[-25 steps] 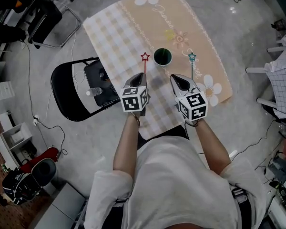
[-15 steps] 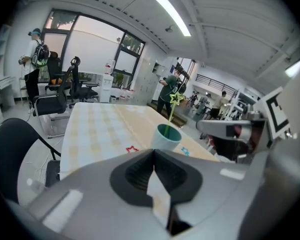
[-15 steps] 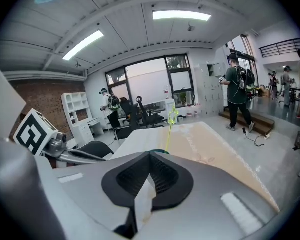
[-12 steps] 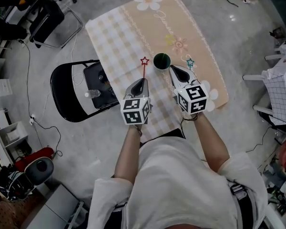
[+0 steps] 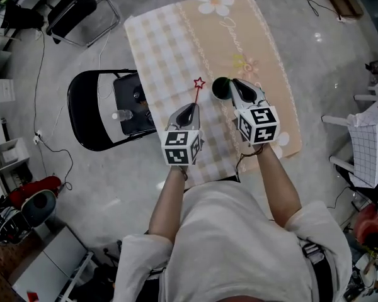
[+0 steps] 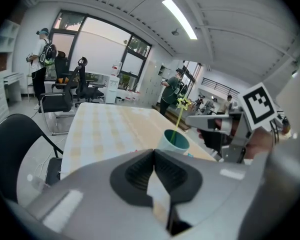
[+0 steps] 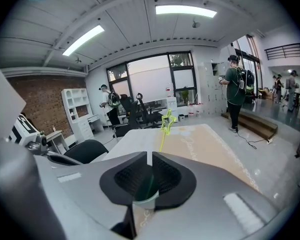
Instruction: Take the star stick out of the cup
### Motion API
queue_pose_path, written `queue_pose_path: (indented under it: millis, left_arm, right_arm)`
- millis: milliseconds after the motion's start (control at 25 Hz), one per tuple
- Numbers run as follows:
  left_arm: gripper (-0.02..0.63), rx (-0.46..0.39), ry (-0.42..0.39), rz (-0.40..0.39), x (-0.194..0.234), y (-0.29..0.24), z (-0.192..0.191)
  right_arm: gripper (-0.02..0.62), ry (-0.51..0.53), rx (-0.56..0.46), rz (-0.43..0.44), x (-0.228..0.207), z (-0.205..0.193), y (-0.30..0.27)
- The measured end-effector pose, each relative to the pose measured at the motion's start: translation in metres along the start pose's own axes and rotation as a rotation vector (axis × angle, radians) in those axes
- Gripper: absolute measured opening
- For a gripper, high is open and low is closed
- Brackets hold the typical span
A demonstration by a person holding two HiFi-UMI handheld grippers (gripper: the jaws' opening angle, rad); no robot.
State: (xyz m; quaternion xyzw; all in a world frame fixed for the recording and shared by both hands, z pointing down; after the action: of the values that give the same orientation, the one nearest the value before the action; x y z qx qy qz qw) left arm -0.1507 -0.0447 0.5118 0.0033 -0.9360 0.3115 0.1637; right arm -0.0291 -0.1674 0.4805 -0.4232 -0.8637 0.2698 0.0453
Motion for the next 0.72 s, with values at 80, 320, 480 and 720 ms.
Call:
queue_pose_path:
  millis: [80,320,480,720]
  left_arm:
    - [0.002,-0.003,0.008,0.013,0.003,-0.001,0.001]
    - [0.003,-0.004,0.035,0.052,0.012,-0.001,0.000]
    - [0.003,-0.007,0.042,0.069,0.011,0.000,0.001]
    - [0.003,-0.029,0.064,0.103,0.007,0.008,-0.001]
  right_arm:
    - [0.075,-0.003,0.014,-0.005,-0.004,0.000,-0.007]
    - [0.098,-0.004,0.042,0.014,-0.009,-0.001,-0.027]
    - [0.090,-0.006,0.053,0.030,-0.010,-0.001,-0.033]
    - [0.017,0.009,-0.001,0.050,-0.011,0.011,-0.026]
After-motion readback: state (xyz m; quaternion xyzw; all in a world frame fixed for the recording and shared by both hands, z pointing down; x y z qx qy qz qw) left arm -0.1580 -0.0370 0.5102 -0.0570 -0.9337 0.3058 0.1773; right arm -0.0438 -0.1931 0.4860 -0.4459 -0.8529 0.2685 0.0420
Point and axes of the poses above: the fingertips, and each gripper's own axes: y backward along the fingers, x to its left, z out of its top, the point moved 5 cm from there along y, backward along the fingers
